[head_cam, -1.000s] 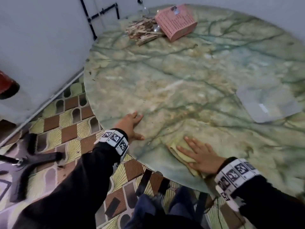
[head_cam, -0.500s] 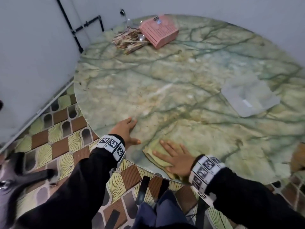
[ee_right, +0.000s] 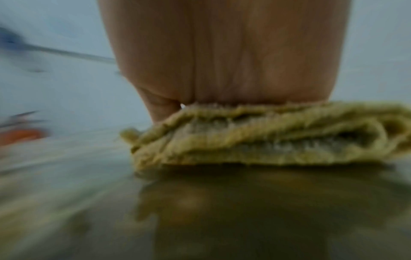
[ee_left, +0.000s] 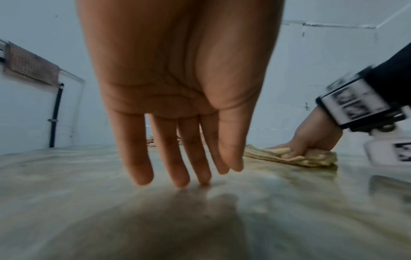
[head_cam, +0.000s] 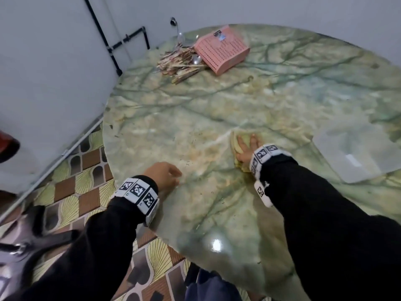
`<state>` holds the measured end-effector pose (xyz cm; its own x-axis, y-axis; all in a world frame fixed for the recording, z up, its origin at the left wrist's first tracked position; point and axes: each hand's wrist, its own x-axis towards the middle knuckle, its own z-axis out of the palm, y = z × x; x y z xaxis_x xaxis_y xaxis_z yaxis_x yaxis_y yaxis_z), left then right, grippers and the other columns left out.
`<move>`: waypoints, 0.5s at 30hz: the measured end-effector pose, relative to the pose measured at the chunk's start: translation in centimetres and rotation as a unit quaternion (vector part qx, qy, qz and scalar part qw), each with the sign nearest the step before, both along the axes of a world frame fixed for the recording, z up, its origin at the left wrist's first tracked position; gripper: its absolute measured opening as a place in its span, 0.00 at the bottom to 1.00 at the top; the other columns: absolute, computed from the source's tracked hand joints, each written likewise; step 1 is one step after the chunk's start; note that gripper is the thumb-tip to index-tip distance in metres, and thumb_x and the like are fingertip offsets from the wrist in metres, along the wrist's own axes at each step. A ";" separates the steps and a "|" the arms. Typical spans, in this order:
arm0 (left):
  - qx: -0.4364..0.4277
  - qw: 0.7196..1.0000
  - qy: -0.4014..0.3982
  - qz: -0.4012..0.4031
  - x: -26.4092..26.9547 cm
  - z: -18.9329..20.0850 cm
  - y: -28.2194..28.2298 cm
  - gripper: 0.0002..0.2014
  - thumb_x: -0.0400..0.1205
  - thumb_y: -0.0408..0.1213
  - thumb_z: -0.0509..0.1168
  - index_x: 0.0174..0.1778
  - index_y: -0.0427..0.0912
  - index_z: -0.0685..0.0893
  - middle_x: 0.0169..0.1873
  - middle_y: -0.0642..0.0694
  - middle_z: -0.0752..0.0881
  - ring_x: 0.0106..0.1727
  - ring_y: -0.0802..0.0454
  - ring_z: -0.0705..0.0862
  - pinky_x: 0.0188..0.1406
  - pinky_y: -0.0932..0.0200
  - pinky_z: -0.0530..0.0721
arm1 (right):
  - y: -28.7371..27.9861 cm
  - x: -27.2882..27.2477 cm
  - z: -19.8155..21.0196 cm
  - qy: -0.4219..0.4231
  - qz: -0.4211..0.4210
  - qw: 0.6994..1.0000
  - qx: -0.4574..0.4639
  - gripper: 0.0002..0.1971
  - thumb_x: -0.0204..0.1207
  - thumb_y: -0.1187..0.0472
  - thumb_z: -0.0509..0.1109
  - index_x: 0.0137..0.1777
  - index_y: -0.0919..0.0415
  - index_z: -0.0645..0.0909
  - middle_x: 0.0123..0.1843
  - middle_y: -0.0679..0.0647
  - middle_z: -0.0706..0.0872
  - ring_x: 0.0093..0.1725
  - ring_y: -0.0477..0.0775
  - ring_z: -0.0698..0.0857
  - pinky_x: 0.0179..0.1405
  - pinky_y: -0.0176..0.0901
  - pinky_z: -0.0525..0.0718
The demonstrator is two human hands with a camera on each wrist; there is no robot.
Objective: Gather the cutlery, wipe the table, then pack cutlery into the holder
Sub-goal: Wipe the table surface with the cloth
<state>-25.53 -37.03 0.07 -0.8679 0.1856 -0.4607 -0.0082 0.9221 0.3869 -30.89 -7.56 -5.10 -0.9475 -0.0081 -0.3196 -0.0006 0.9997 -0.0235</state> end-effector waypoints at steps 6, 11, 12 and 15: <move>-0.050 0.996 0.065 -0.017 -7.6 -0.5 -1.0 0.28 0.78 0.33 0.68 0.76 0.44 0.70 0.77 0.43 0.67 0.76 0.46 0.68 0.76 0.56 0.62 | -8.7 9.5 3.1 -0.185 0.303 0.935 -0.026 0.35 0.82 0.54 0.55 0.80 0.35 0.38 0.82 0.48 0.28 0.82 0.53 0.34 0.78 0.64 0.40; -0.066 0.997 0.007 -0.049 -10.3 -1.7 -1.7 0.40 0.75 0.39 0.72 0.81 0.46 0.59 0.82 0.48 0.54 0.82 0.48 0.57 0.79 0.56 0.55 | 0.2 3.5 4.5 -0.231 0.166 0.958 -0.022 0.34 0.84 0.52 0.54 0.80 0.39 0.35 0.81 0.47 0.26 0.82 0.53 0.33 0.79 0.60 0.42; -0.058 0.997 0.006 -0.048 -10.4 -1.9 -2.0 0.40 0.75 0.39 0.72 0.81 0.46 0.59 0.82 0.48 0.54 0.82 0.48 0.57 0.80 0.56 0.54 | 1.4 0.9 4.9 -0.209 0.109 0.972 -0.020 0.33 0.85 0.52 0.53 0.81 0.41 0.35 0.82 0.49 0.28 0.83 0.55 0.35 0.80 0.59 0.44; -0.046 0.997 0.014 -0.058 -10.5 -2.1 -2.5 0.40 0.75 0.39 0.72 0.80 0.45 0.59 0.82 0.47 0.54 0.82 0.49 0.56 0.80 0.57 0.53 | 1.7 -7.1 4.4 -0.119 -0.009 0.993 -0.022 0.32 0.85 0.53 0.54 0.82 0.46 0.39 0.83 0.58 0.32 0.83 0.61 0.37 0.81 0.53 0.43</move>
